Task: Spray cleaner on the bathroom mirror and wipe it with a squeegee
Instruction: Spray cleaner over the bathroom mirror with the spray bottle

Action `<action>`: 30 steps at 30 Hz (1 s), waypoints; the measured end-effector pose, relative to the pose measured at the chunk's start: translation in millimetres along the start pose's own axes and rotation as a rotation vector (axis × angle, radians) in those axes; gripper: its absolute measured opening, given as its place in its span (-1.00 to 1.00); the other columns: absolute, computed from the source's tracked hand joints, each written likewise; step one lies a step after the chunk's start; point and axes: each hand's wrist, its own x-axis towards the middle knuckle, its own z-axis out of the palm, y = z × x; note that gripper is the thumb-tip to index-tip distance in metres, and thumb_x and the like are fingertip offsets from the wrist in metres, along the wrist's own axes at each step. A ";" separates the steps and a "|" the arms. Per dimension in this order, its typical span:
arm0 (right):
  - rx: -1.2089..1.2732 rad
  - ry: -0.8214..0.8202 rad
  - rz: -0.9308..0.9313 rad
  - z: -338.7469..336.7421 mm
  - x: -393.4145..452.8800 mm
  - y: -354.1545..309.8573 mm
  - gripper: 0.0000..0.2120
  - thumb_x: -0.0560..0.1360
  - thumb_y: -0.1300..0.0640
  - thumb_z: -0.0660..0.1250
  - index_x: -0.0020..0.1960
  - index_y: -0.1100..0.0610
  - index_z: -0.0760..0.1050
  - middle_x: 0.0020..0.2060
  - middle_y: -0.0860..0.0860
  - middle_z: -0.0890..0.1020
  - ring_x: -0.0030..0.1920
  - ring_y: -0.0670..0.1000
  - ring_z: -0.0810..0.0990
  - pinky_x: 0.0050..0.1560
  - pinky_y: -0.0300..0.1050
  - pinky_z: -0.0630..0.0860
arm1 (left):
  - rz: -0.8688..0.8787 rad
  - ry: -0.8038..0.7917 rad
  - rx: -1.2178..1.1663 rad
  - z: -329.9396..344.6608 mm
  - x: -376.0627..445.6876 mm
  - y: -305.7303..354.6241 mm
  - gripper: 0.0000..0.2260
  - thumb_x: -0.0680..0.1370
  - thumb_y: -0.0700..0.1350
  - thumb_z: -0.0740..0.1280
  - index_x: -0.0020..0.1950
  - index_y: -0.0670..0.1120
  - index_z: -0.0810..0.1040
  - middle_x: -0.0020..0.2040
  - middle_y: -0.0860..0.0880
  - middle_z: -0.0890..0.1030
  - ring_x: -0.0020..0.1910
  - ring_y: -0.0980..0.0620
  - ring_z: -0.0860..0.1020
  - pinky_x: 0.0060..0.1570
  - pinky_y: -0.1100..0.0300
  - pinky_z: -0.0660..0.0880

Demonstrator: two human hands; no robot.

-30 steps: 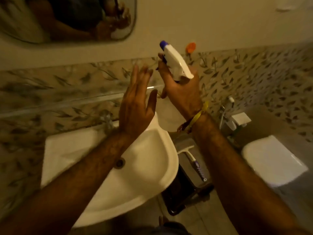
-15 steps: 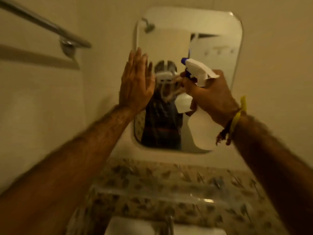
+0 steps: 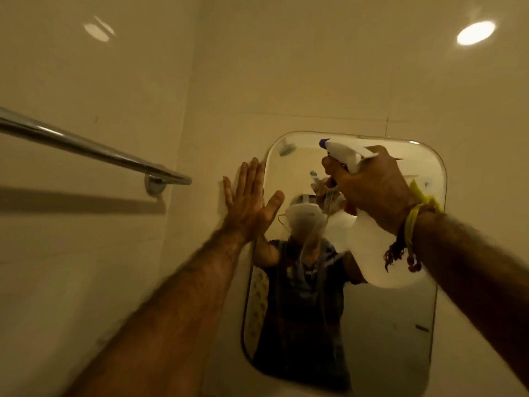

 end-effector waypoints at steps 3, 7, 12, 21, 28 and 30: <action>0.009 -0.027 0.009 3.9 -5.8 4.5 -0.58 0.50 -0.03 0.41 0.28 0.14 0.47 -0.15 0.05 0.64 -0.36 -0.02 0.62 -0.44 -0.15 0.54 | 0.018 -0.017 0.005 -0.1 4.3 -6.1 -0.27 0.59 0.40 -0.11 0.63 0.10 -0.30 0.65 0.15 -0.28 0.51 0.27 -0.48 0.33 0.10 -0.68; -0.059 -0.047 0.001 5.0 -15.6 6.2 -0.61 0.50 -0.04 0.41 0.25 0.10 0.49 -0.15 0.07 0.65 -0.34 0.04 0.63 -0.48 -0.16 0.53 | 0.025 -0.069 -0.029 -2.9 6.4 -8.1 -0.25 0.59 0.39 -0.06 0.62 0.13 -0.33 0.62 0.20 -0.35 0.46 0.32 -0.52 0.26 0.16 -0.73; -0.058 0.046 0.054 -8.9 -20.3 8.0 -0.55 0.48 -0.08 0.41 0.25 0.15 0.49 -0.23 0.04 0.63 -0.42 -0.04 0.61 -0.60 -0.30 0.44 | -0.006 -0.166 -0.067 -14.7 7.9 -6.1 -0.23 0.55 0.42 -0.10 0.60 0.15 -0.38 0.54 0.25 -0.46 0.44 0.29 -0.55 0.44 -0.05 -0.57; -0.077 0.117 0.068 -26.9 -32.0 5.2 -0.78 0.48 -0.10 0.41 -0.01 -0.03 0.45 -0.38 -0.05 0.61 -0.61 -0.18 0.54 -0.67 -0.37 0.35 | -0.151 -0.328 0.030 -27.2 -1.6 22.5 -0.12 0.56 0.47 -0.05 0.57 0.01 -0.47 0.58 0.07 -0.48 0.57 0.00 -0.44 0.47 -0.26 -0.41; -0.040 0.271 0.191 -47.9 -31.5 22.8 -0.70 0.50 -0.09 0.39 0.10 0.10 0.55 -0.23 0.02 0.67 -0.42 -0.03 0.61 -0.53 -0.25 0.48 | -0.195 -0.472 0.054 -34.9 -24.2 30.6 0.03 0.50 0.51 0.13 0.53 0.05 -0.55 0.60 0.01 -0.46 0.60 -0.15 -0.37 0.50 -0.39 -0.17; -0.074 0.344 0.196 -58.6 -29.1 27.5 -0.74 0.49 -0.11 0.38 0.06 0.03 0.57 -0.20 0.04 0.69 -0.32 0.07 0.65 -0.37 -0.08 0.62 | -0.217 -0.511 0.049 -43.3 -21.1 38.0 0.10 0.47 0.49 0.23 0.52 0.07 -0.57 0.60 -0.02 -0.44 0.60 -0.19 -0.36 0.50 -0.41 -0.08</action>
